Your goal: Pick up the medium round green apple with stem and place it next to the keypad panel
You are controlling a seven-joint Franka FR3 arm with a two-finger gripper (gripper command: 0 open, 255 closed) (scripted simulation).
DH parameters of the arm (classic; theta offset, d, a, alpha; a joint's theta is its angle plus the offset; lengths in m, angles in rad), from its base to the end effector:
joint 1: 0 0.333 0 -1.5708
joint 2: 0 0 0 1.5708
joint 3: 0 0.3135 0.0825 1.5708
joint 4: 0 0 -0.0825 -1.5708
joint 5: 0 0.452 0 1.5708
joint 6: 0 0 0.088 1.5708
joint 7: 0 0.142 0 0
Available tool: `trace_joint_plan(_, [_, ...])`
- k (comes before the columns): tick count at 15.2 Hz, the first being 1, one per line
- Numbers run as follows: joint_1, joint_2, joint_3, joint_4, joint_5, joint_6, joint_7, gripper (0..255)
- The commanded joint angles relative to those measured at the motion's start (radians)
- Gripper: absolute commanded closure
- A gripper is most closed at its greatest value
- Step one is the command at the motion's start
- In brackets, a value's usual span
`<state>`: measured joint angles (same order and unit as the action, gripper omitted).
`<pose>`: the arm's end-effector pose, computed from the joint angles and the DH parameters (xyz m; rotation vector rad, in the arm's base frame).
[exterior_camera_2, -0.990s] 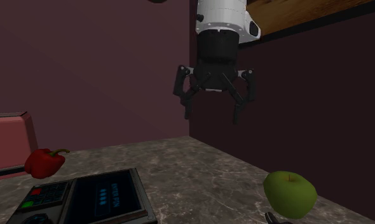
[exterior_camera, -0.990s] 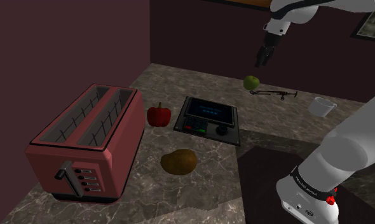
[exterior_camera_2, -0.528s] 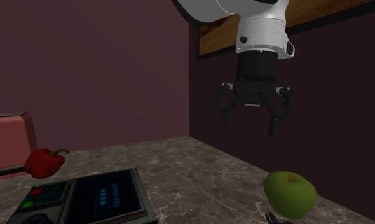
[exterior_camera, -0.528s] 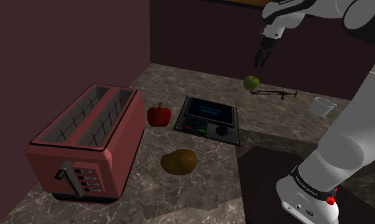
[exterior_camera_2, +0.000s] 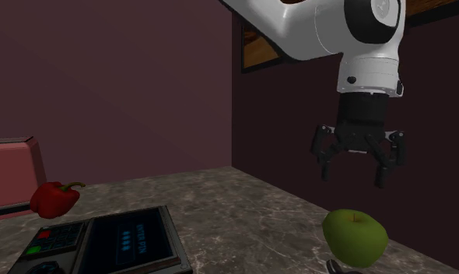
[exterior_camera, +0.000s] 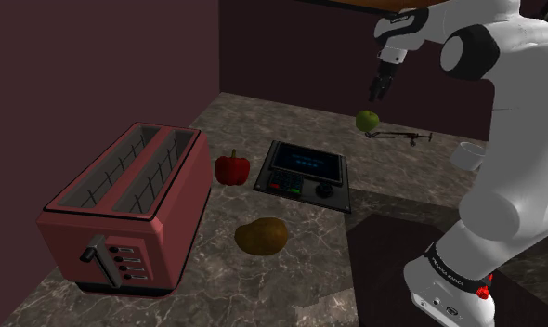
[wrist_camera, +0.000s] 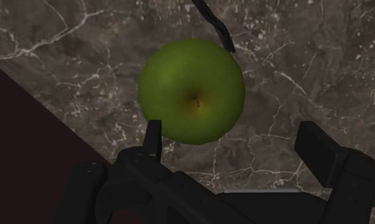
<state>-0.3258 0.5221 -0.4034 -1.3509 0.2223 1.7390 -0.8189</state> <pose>0.6079 -0.4438 0.3785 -3.0598 -0.1246 0.0829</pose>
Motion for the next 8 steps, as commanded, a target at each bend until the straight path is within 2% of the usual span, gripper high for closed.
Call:
trace_joint_plan(1, [-0.026, 0.048, 0.001, 0.060, 0.012, -0.017, -0.015, 0])
trace_joint_plan(8, [-0.014, 0.050, 0.005, -0.040, 0.017, 0.083, -0.023, 0])
